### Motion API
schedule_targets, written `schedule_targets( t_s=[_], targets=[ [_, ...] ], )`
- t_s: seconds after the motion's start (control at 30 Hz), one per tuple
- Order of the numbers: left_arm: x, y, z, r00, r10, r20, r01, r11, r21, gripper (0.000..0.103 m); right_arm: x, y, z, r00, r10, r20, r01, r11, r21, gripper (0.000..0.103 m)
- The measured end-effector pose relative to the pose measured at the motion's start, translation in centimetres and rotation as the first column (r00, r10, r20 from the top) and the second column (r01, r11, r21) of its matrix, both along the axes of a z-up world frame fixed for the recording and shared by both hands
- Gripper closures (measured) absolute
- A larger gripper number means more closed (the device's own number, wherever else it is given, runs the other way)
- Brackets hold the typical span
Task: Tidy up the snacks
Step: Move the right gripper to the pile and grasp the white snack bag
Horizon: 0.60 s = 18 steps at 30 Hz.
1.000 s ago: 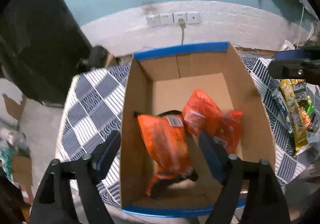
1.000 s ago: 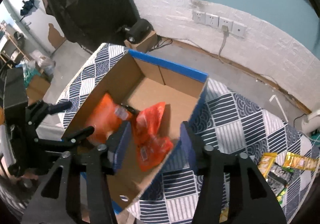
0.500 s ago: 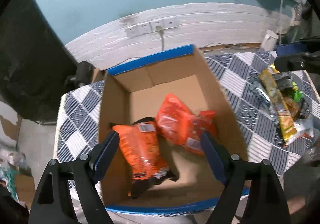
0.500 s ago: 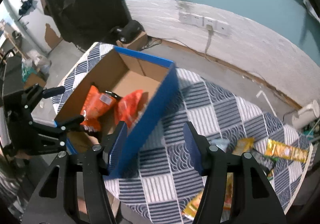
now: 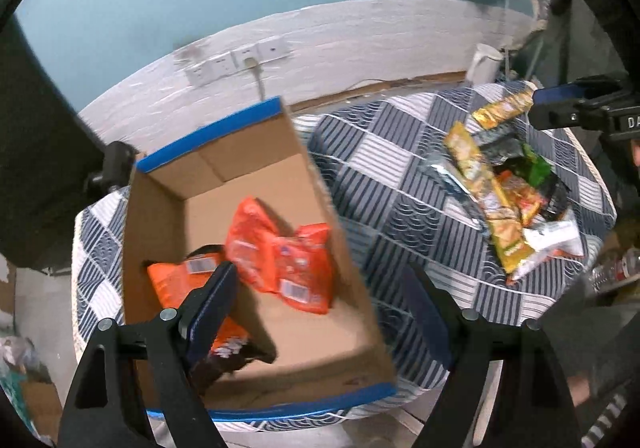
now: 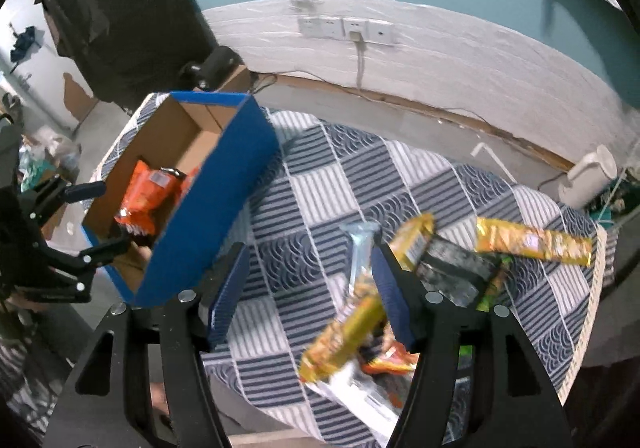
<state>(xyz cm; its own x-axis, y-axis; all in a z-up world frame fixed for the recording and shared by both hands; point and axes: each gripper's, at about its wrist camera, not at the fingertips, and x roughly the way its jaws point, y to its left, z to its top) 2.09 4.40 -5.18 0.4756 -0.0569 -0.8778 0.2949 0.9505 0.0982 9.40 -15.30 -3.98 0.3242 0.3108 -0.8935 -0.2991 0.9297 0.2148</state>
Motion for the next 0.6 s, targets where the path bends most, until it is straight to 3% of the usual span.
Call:
schedule_targets(
  t_s=[0.37,0.6],
  targets=[
    [-0.6,-4.8,-1.6,0.995,-0.087,-0.048,0.087,0.996,-0.006,0.018,-4.3,-4.3,-2.8,0.997,0.052,-0.054,-0.052,0.999,0.003,0.039],
    [-1.3,-7.2,-4.0,0.987,-0.114,-0.111,0.111,0.993,-0.029,0.018,-6.7,-5.2,-5.8,0.989,0.105,-0.105,-0.106,0.994,-0.002,0.039]
  ],
)
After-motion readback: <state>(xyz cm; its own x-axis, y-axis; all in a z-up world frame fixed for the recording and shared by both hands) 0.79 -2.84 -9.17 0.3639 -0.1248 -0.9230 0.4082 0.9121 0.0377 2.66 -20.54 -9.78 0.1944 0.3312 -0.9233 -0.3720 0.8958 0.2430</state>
